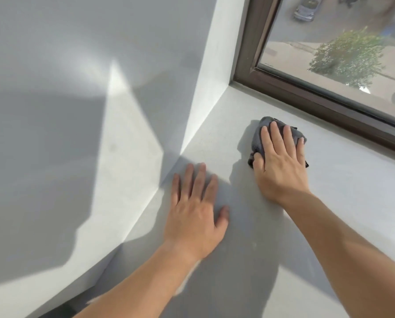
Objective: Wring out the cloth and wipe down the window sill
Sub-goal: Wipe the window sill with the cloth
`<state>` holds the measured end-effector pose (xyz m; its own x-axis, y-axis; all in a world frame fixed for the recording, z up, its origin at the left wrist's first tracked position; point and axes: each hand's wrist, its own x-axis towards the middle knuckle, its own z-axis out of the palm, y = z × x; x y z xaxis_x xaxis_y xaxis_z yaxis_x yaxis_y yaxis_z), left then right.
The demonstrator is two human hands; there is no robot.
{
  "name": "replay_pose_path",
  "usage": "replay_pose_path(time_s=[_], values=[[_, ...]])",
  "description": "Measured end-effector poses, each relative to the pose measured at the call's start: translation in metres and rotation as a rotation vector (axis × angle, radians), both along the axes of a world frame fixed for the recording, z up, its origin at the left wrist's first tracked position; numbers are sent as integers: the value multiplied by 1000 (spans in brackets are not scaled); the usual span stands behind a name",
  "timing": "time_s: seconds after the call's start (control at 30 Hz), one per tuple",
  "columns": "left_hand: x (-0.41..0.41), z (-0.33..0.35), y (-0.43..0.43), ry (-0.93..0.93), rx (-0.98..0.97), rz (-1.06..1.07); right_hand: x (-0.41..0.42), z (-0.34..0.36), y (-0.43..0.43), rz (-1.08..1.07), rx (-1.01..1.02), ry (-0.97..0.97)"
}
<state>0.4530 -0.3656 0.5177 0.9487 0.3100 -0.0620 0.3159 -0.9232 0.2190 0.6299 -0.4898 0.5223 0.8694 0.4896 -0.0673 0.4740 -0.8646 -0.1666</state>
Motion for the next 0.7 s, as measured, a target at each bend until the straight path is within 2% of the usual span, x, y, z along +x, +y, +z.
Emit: replay_pose_path(time_s=[0.1, 0.2, 0.27, 0.43, 0.53, 0.7], values=[[2, 3, 0, 13, -1, 2, -4, 4, 25, -64, -36, 13], [2, 6, 4, -28, -64, -2, -10, 5, 78, 134, -43, 5], [-6, 8, 8, -69, -120, -22, -12, 4, 80, 198, -45, 7], [-51, 11, 10, -68, -88, -28, -39, 0, -12, -21, -27, 0], [-69, 9, 6, -46, -79, -68, -48, 1, -4, -134, -45, -2], [-66, 3, 10, -30, 25, -72, -54, 2, 77, 168, -22, -11]])
